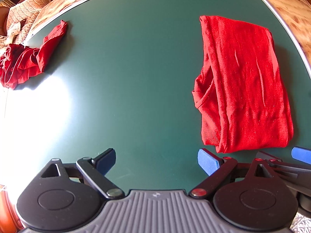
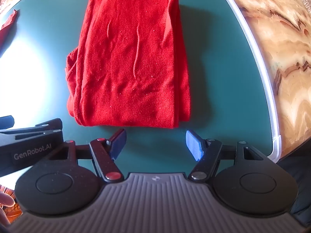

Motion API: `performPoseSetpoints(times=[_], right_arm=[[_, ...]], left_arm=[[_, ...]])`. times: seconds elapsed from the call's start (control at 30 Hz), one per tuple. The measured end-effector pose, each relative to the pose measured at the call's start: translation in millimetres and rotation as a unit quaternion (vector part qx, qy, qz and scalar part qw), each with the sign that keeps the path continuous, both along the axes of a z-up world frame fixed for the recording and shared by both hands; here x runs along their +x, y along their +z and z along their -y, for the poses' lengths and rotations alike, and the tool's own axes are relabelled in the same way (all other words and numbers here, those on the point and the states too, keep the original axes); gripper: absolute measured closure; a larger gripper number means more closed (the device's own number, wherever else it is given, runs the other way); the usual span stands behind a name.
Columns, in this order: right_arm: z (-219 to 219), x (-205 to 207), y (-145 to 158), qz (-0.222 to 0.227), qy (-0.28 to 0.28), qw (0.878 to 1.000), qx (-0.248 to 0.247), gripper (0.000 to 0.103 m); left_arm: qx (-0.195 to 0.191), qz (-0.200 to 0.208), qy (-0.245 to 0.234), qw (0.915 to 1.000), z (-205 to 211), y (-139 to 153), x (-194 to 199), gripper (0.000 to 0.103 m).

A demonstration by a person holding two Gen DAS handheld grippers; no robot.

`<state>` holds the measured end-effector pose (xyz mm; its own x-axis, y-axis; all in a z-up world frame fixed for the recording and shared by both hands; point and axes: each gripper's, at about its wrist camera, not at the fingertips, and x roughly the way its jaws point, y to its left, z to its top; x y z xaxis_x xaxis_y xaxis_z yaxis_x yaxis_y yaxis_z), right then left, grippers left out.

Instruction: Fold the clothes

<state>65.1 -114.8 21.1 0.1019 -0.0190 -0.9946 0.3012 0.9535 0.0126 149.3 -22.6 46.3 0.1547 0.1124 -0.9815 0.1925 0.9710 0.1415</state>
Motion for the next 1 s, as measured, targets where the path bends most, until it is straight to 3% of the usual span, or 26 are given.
performPoseSetpoints(times=[1.0], right_arm=[[7.6, -0.5, -4.7, 0.003, -0.005, 1.0, -0.002, 0.027]], left_arm=[[0.001, 0.003, 0.001, 1.0, -1.8, 3.1, -5.6, 0.008]])
